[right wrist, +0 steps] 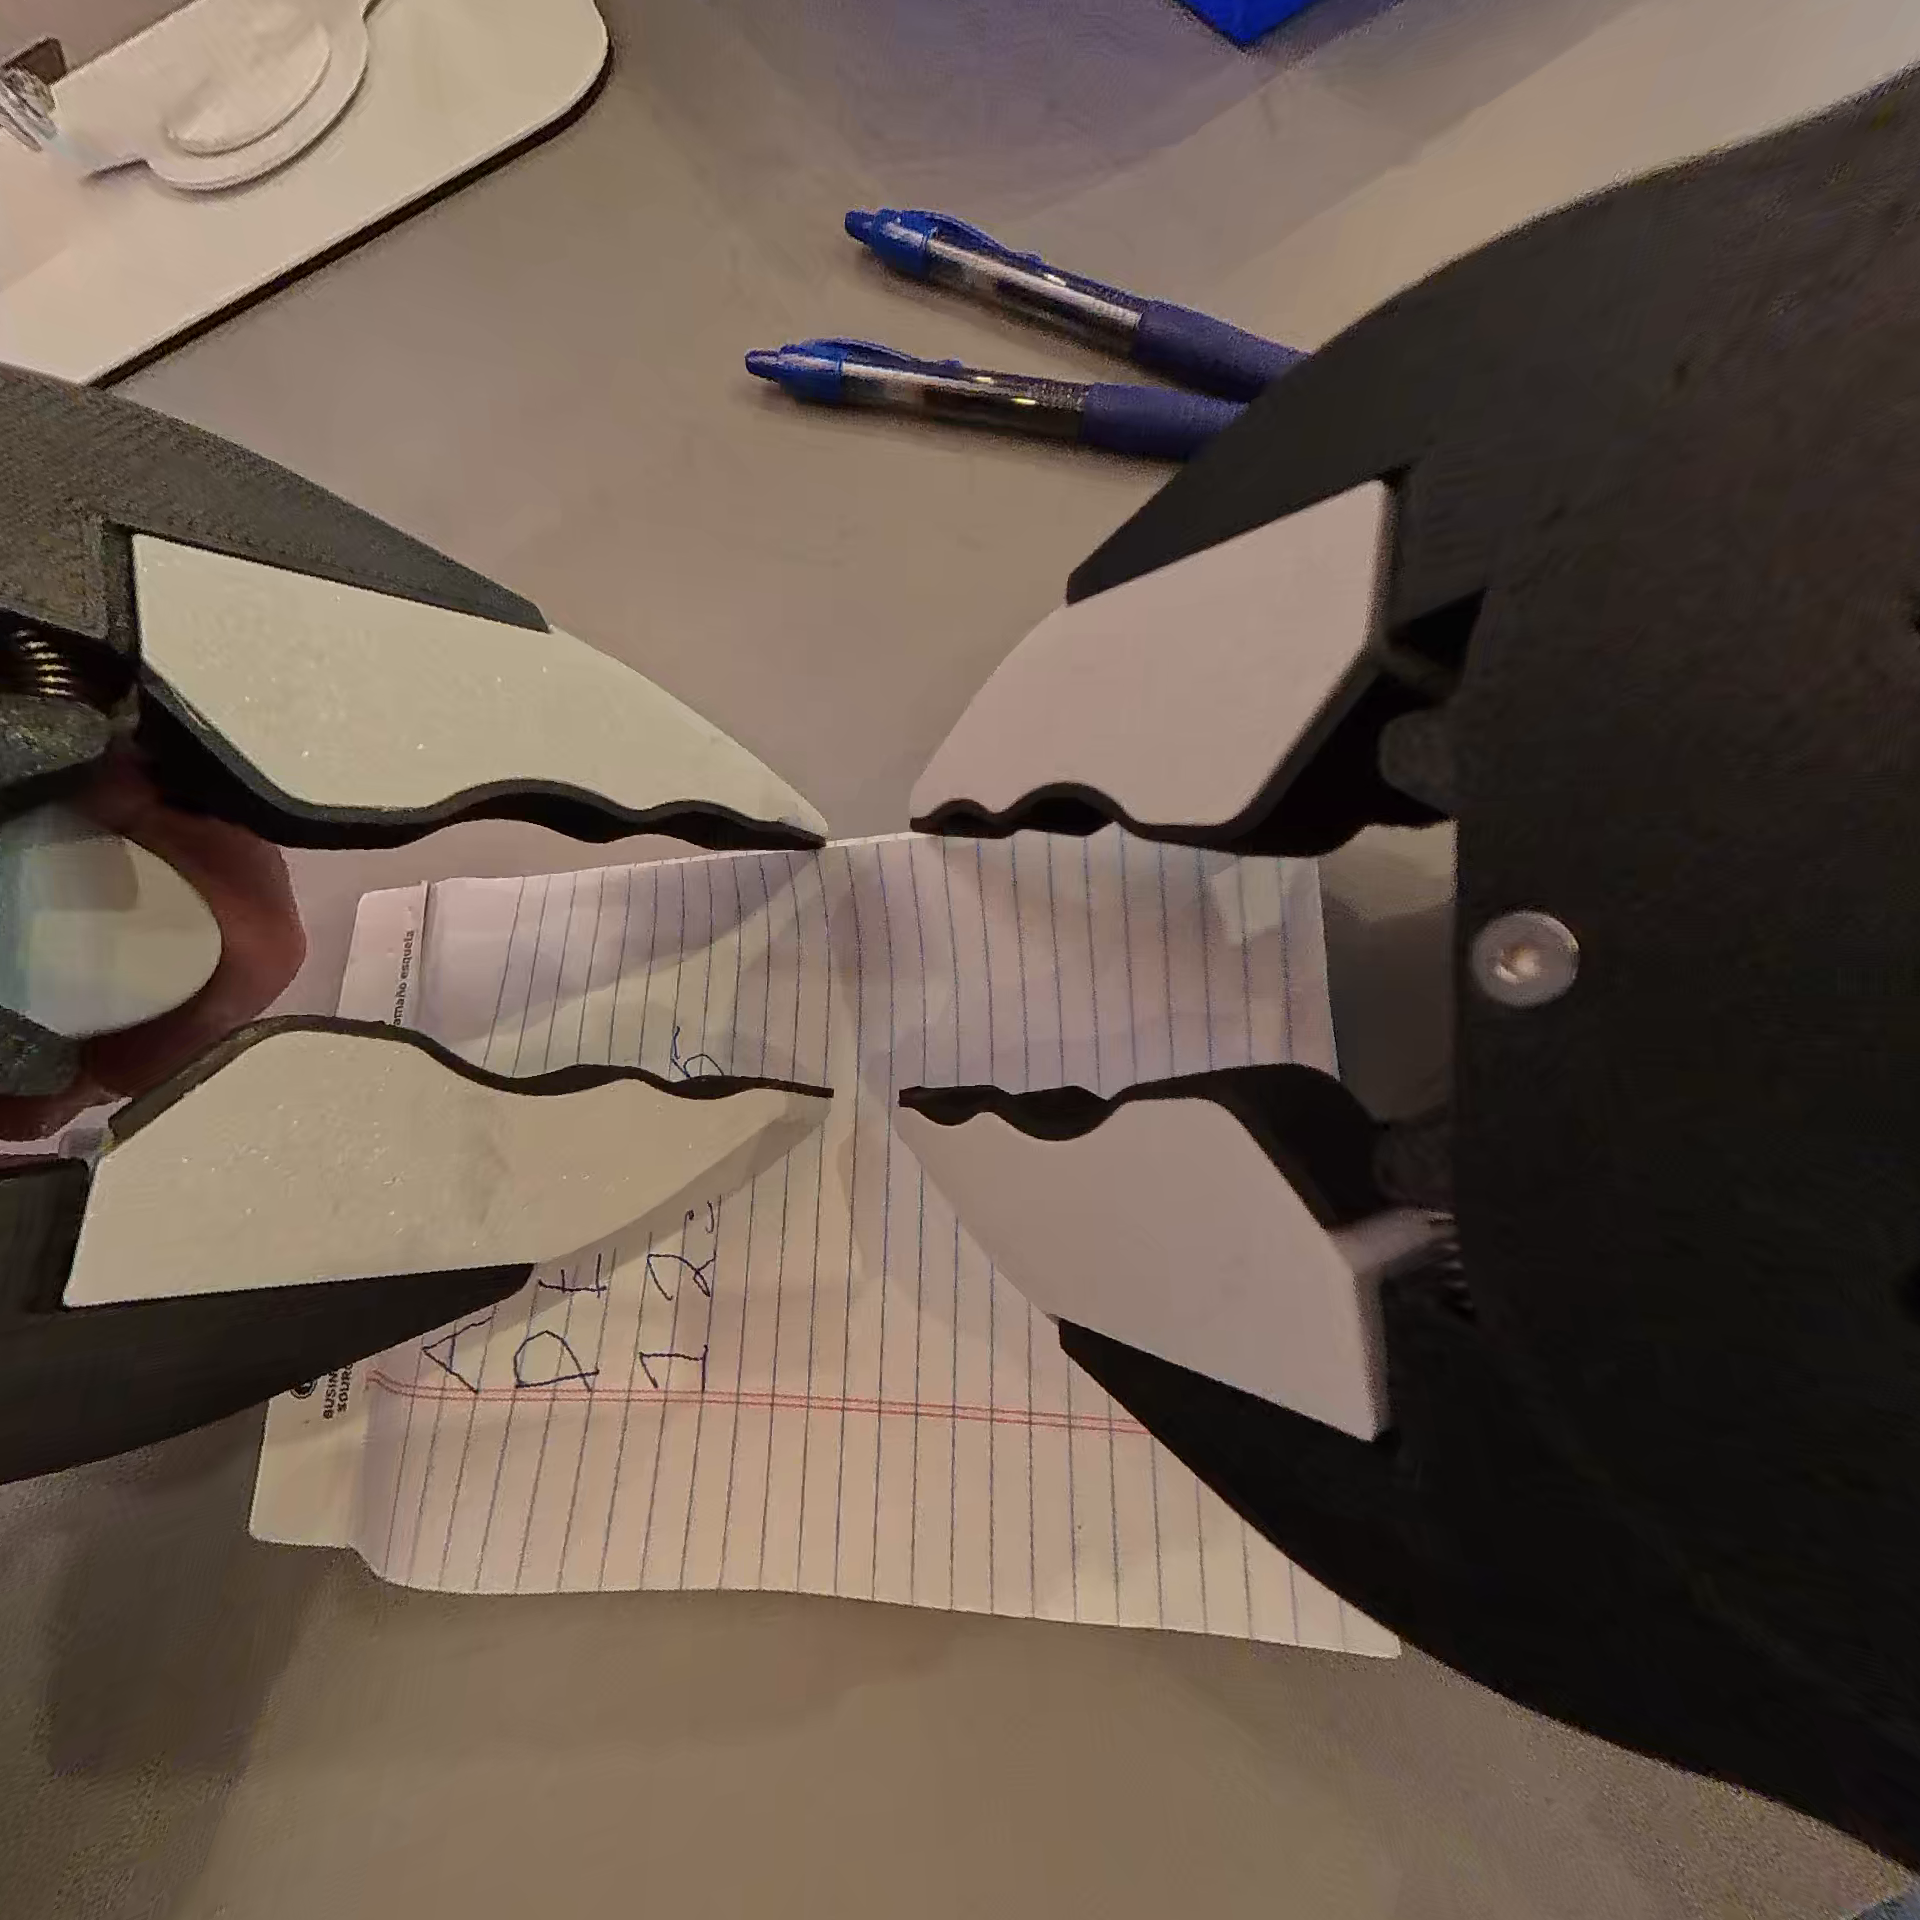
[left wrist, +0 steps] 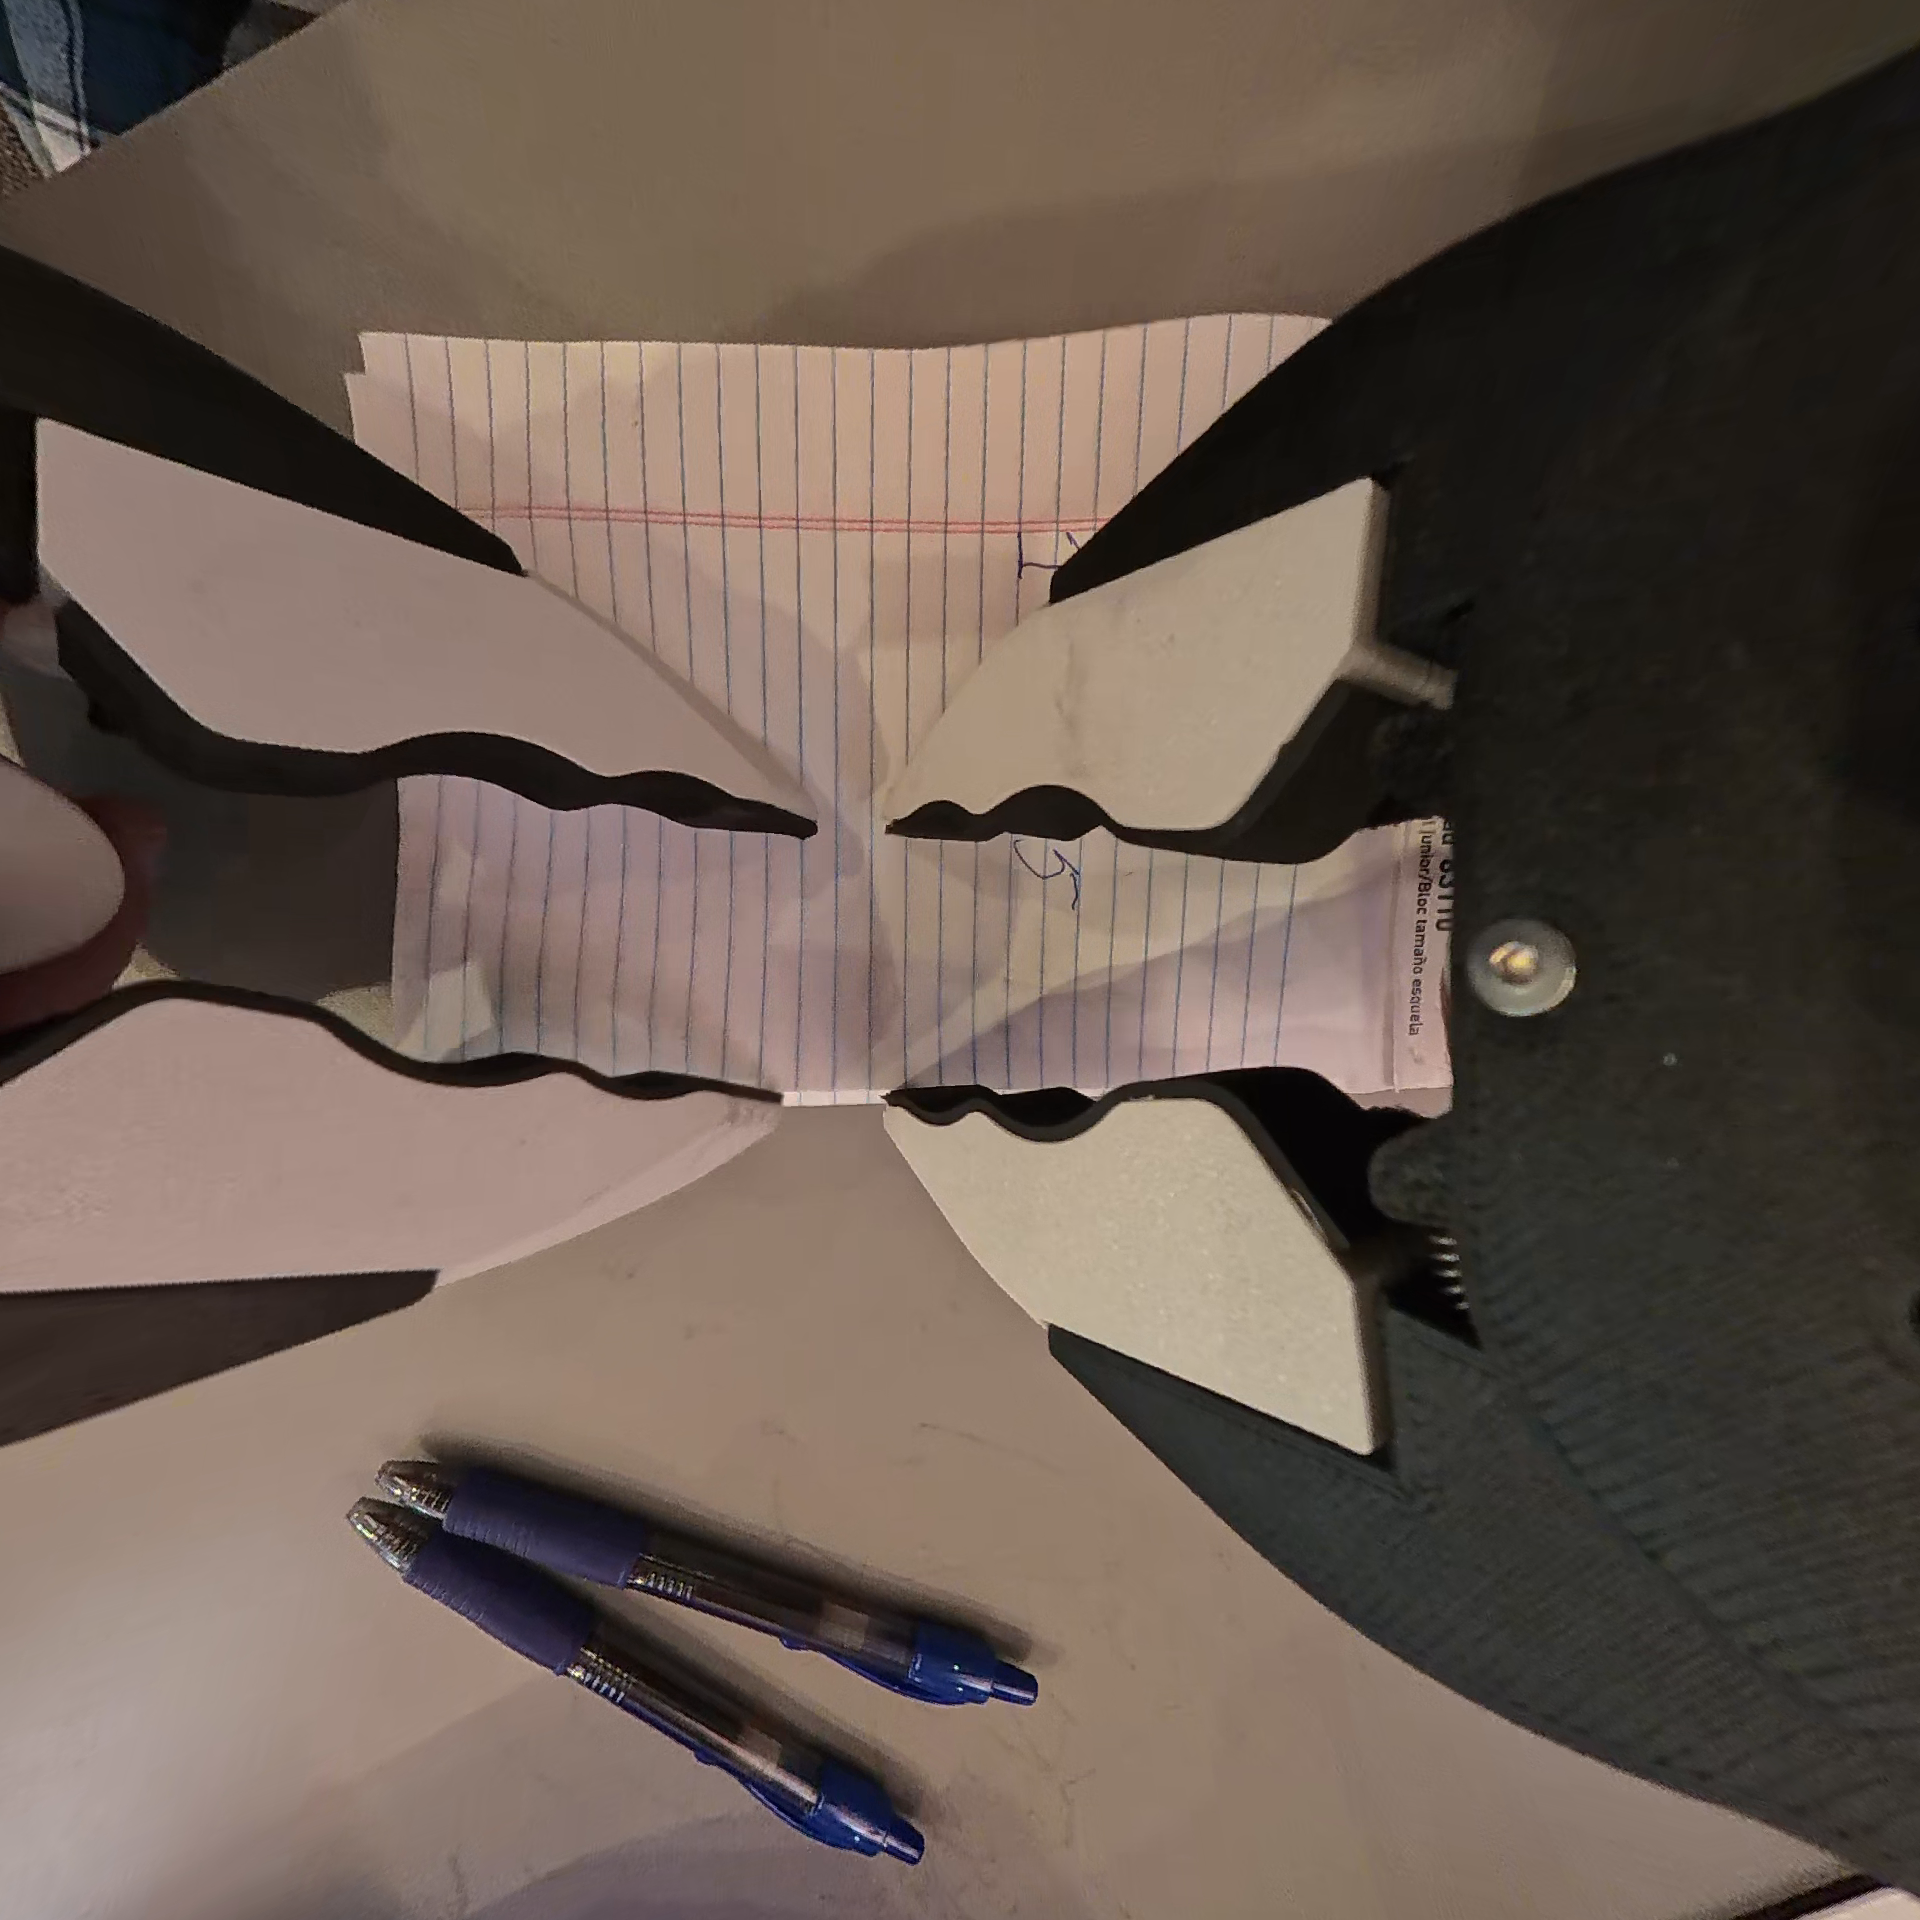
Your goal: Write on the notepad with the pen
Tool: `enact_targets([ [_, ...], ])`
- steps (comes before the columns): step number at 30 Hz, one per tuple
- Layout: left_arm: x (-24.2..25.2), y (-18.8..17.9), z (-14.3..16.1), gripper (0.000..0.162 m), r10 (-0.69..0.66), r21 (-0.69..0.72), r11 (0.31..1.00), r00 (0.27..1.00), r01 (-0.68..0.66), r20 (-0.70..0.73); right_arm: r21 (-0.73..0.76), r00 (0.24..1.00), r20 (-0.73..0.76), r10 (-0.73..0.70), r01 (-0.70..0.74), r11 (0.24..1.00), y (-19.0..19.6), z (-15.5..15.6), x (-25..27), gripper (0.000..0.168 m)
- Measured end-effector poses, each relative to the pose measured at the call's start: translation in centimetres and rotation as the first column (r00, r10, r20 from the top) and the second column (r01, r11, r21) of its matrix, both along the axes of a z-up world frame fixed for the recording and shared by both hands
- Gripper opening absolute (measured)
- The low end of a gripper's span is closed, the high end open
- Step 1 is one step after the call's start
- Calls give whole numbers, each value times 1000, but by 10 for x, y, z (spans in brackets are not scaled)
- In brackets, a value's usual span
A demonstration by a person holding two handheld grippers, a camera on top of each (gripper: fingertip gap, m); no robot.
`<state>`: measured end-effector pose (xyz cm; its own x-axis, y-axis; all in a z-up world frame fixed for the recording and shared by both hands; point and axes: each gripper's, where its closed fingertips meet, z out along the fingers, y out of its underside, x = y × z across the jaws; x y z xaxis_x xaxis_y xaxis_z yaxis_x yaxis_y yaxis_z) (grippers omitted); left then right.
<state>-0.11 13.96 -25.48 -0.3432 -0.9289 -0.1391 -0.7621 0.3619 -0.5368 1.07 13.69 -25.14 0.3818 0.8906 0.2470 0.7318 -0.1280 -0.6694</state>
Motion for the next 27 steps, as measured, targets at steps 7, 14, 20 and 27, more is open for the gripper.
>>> enact_targets([
  [7, -2, -1, -2, 45, -5, -5, 1000, 1000, 5, -19, -5, 1000, 0, 2, -2, 1000, -1, -1, 0, 39],
  [14, -3, -3, -2, 45, -14, -10, 1000, 1000, 14, -23, -10, 1000, -6, -2, 2, 1000, 0, -1, -1, 45],
  [20, -3, -3, -2, 45, -20, -4, 1000, 999, 20, -26, -29, 1000, -13, 14, -14, 999, -3, -3, -2, 38],
  [27, -5, -5, -1, 45, -31, -4, 1000, 999, 30, -32, -23, 1000, -8, 9, -10, 1000, -3, -3, -2, 35],
])
